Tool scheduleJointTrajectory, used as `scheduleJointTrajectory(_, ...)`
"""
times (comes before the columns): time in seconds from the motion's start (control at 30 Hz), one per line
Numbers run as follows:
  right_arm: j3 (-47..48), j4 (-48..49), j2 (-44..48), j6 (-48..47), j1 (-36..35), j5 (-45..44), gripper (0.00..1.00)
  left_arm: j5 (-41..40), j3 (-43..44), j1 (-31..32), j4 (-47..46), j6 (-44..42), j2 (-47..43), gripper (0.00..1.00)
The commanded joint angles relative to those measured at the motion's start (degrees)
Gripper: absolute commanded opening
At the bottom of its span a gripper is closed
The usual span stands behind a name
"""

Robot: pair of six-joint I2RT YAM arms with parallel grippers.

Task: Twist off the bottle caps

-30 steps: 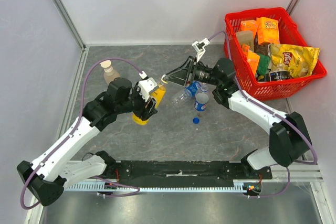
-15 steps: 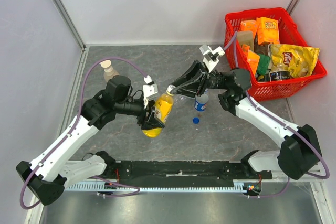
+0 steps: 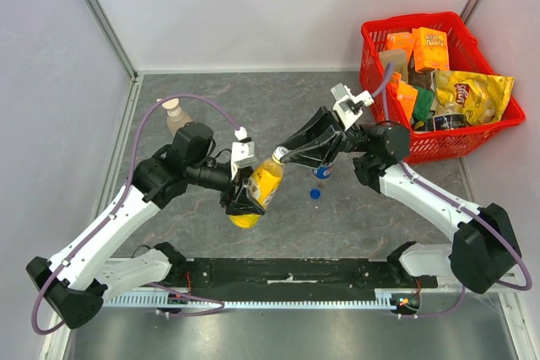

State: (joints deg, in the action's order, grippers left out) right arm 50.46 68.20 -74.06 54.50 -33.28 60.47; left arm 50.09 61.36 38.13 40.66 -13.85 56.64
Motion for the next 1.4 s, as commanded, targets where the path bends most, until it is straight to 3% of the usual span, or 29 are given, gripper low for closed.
scheduleJointTrajectory(0.0,-1.15,2.81,1.37,-1.24,0.05,-1.22,0.16,3.01,2.36,0.63,-2.7,-3.21,-1.36,0.02)
scheduleJointTrajectory(0.13,-0.98,2.81,0.85,0.16,0.58,-3.24,0.43,-0.33,1.74,0.63,-2.7,-3.21,-1.71,0.02)
scheduleJointTrajectory(0.27,-0.97,2.64,0.85,2.27,1.37,-5.88,0.83,-2.01,0.52,0.72,-2.7,-3.2,-1.71,0.02)
scheduleJointTrajectory(0.4,-1.06,2.64,1.37,3.51,2.08,-7.73,0.97,-3.76,-1.15,0.63,-2.87,-3.12,-1.1,0.02)
scheduleJointTrajectory(0.6,-1.06,-0.34,2.43,3.07,2.95,-9.75,0.98,-8.15,-2.65,0.63,-3.92,-2.24,-0.22,0.02)
scheduleJointTrajectory(0.8,0.96,-27.73,6.55,-12.9,3.13,-20.28,0.98,-18.25,-4.06,0.63,-5.86,-0.22,-0.92,0.02)
scheduleJointTrajectory(0.97,4.47,-43.05,7.18,-18.64,3.13,-29.08,0.98,-26.34,-4.94,0.63,-6.83,1.36,-1.01,0.02)
scheduleJointTrajectory(1.37,8.08,-48.88,-0.9,-13.82,3.13,-31.55,0.98,-39.17,-4.41,0.63,-5.42,4.18,2.85,0.02)
